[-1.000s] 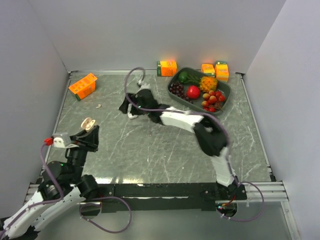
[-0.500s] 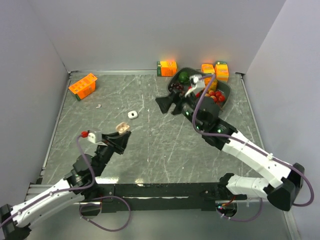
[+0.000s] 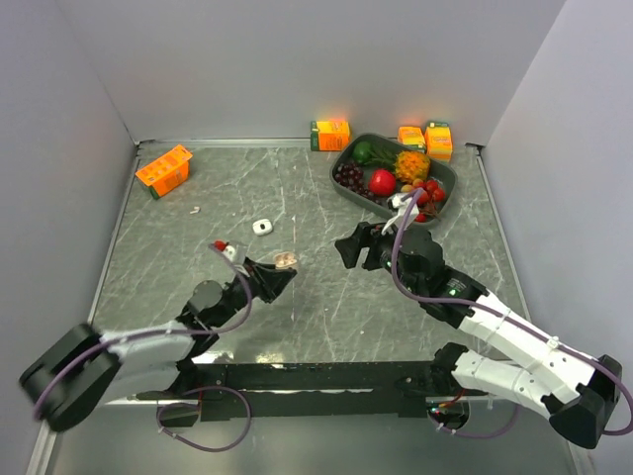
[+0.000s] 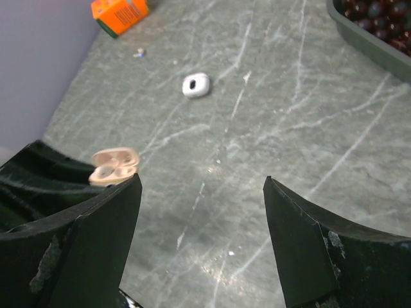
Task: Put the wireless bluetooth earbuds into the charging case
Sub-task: Place the charging case at the center of the board, then pick up the earbud from the center of the board.
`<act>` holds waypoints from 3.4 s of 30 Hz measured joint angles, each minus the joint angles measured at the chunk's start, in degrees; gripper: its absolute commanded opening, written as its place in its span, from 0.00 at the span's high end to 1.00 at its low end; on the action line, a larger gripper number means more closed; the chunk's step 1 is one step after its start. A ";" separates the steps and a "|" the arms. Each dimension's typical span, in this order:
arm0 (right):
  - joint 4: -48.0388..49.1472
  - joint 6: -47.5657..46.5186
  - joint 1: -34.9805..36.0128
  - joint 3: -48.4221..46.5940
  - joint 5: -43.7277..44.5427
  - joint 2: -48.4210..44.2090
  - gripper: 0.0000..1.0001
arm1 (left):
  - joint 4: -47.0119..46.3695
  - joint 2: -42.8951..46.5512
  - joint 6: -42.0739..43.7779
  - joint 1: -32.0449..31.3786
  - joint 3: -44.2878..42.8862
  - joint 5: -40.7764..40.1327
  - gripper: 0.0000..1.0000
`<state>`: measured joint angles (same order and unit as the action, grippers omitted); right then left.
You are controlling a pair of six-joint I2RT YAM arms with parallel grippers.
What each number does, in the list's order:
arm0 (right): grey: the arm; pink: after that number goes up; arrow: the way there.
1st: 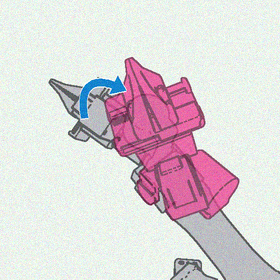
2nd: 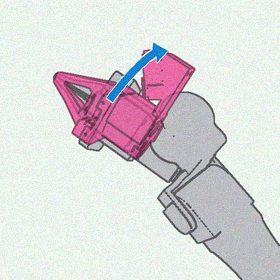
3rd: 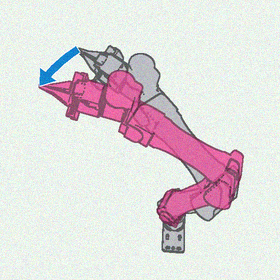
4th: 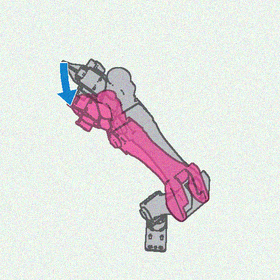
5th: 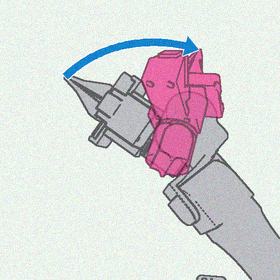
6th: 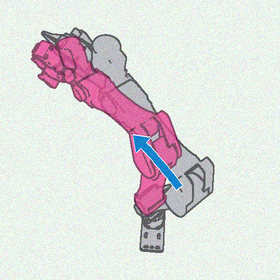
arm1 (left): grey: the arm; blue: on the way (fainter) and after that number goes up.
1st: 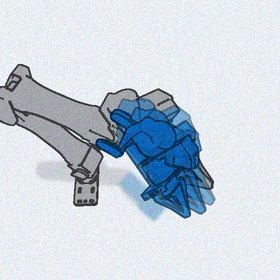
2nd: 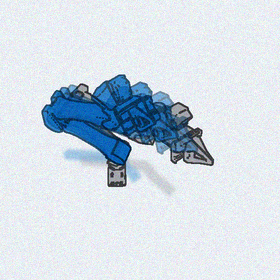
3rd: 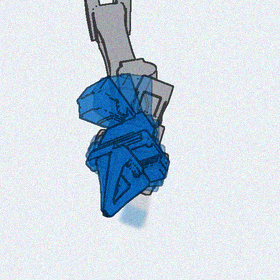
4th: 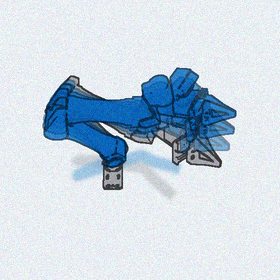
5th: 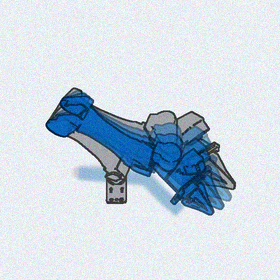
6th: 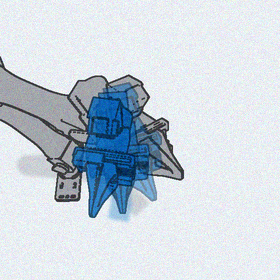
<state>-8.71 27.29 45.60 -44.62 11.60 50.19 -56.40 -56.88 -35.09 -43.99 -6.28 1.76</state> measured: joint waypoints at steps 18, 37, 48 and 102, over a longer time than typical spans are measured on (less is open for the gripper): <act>-4.26 -3.41 -0.02 0.66 1.70 1.57 0.13 | -16.37 -41.57 -5.64 5.95 -14.69 10.36 0.99; -5.07 -3.78 -0.66 -0.17 1.86 2.45 0.13 | -5.99 -50.23 -11.32 7.02 -21.31 12.31 0.86; -5.09 -3.76 -0.90 -0.35 1.40 2.91 0.13 | -4.52 -50.16 -11.91 7.69 -21.49 14.64 0.45; -3.98 -1.86 -1.14 -0.04 -1.90 4.42 0.13 | 60.52 -14.43 -2.54 38.56 -37.62 -11.85 0.16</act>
<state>-12.69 25.43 44.47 -44.66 9.69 54.61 4.12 -71.31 -37.63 -5.43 -43.90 -10.09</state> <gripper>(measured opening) 0.868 0.886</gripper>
